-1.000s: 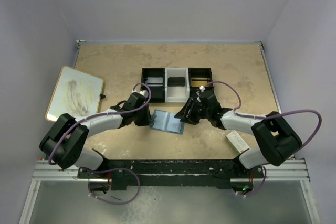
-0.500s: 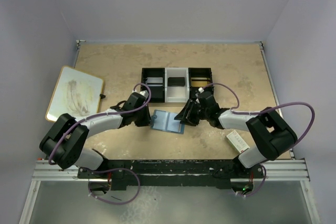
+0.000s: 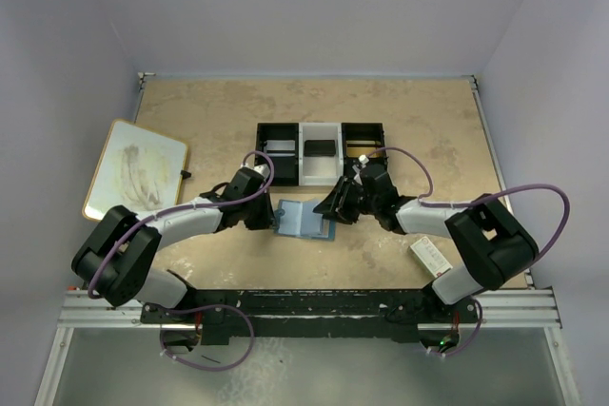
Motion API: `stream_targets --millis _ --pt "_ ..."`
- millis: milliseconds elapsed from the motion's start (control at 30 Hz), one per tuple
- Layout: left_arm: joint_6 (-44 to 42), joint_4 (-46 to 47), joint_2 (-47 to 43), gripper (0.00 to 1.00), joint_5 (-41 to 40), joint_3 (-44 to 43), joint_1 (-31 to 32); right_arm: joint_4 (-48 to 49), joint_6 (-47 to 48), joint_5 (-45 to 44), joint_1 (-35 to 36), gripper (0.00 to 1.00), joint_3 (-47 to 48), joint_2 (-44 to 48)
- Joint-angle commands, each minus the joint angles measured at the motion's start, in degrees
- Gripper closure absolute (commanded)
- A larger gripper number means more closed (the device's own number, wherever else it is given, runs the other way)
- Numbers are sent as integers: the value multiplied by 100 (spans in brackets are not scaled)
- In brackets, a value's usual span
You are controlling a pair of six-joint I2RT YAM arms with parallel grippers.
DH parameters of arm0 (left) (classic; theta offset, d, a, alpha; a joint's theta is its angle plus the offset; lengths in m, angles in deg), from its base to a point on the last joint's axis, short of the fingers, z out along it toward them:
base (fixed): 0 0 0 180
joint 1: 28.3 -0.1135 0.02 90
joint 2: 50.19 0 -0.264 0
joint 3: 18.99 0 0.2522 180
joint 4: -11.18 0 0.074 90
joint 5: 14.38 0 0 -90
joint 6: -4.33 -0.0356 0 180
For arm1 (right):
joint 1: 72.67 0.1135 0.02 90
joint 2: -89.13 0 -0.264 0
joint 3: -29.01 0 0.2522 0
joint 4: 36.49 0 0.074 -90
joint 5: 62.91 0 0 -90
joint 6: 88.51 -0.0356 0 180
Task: Take the credit cards out of the card holder
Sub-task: Adjust the card holder at the center of the board.
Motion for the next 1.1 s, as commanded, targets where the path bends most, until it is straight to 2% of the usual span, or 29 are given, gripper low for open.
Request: stream_targets --millis 0,267,667,800,933,1067 --pt "-57 121 -53 100 130 -46 60 215 59 181 20 55 183 137" --pt "-47 115 -71 100 90 -3 79 355 42 388 17 55 212 11" --pt "-20 -135 -250 100 -170 -53 87 -463 301 -83 18 50 340 174" --pt "29 -506 -817 87 -826 -32 96 -1000 391 -517 16 46 396 338" --pt "105 -730 -1453 72 -1250 18 96 -1127 489 -744 19 43 397 602" --pt "161 -702 -1556 70 -1153 -95 93 -1278 666 -808 17 42 518 674"
